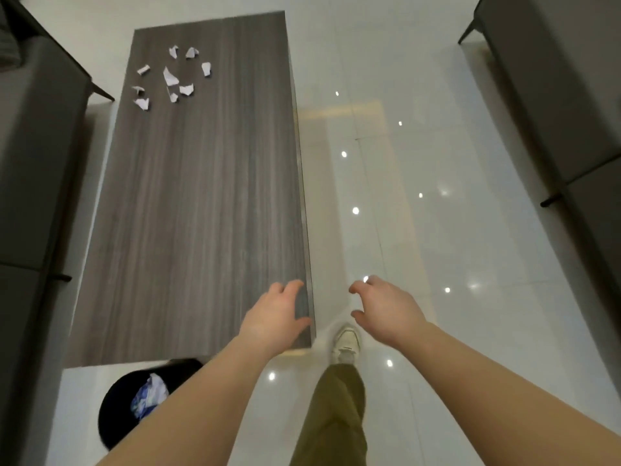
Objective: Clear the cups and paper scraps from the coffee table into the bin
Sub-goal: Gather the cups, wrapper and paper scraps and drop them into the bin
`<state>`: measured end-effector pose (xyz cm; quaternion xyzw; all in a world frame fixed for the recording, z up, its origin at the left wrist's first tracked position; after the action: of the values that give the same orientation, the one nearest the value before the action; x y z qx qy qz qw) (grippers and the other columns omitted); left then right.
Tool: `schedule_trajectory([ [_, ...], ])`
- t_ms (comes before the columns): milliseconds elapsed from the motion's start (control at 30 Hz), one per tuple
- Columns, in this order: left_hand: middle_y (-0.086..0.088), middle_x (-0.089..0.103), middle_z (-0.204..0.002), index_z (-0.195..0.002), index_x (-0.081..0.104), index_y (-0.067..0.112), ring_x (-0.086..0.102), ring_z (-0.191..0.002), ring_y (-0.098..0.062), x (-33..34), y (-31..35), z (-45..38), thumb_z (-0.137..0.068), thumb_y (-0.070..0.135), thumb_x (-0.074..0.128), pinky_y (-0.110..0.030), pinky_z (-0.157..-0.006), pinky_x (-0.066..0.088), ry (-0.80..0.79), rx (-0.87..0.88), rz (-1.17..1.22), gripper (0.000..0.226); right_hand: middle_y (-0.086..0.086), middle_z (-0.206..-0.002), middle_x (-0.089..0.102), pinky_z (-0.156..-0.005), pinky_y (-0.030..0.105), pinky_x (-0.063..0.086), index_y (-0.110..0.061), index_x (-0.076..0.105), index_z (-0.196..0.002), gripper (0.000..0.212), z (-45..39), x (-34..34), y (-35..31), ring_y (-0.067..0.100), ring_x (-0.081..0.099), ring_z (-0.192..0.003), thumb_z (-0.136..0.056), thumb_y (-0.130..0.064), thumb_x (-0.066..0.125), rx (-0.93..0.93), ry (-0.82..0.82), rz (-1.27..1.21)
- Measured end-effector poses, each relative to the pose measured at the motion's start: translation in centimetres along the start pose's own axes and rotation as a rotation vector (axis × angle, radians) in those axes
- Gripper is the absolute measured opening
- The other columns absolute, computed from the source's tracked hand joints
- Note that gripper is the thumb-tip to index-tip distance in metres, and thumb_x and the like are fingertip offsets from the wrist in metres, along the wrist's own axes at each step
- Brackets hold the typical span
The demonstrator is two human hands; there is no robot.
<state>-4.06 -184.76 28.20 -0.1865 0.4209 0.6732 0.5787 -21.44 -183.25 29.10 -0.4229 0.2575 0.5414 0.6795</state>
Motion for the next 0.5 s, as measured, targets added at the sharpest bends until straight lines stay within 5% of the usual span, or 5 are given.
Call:
schedule_trajectory([
  [500, -0.001, 0.038, -0.136, -0.146, 0.023, 0.029, 0.046, -0.12, -0.022, -10.5, 0.9, -12.4, -0.09, 0.04, 0.059, -0.04, -0.094, 0.047, 0.091, -0.181, 0.101, 0.067, 0.002, -0.125, 0.051, -0.082, 0.036, 0.051, -0.023, 0.048, -0.131, 0.04, -17.0, -12.0, -1.8, 0.023, 0.054, -0.11, -0.093, -0.034, 0.055, -0.227, -0.06, 0.134],
])
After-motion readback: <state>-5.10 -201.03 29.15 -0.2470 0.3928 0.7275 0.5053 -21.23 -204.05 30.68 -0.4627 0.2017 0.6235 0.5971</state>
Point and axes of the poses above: each hand's wrist, its own z-axis away from the middle knuckle, its own x-axis out of the palm, y = z × x, the point moved 10 cm from there along -z, towards the middle knuckle
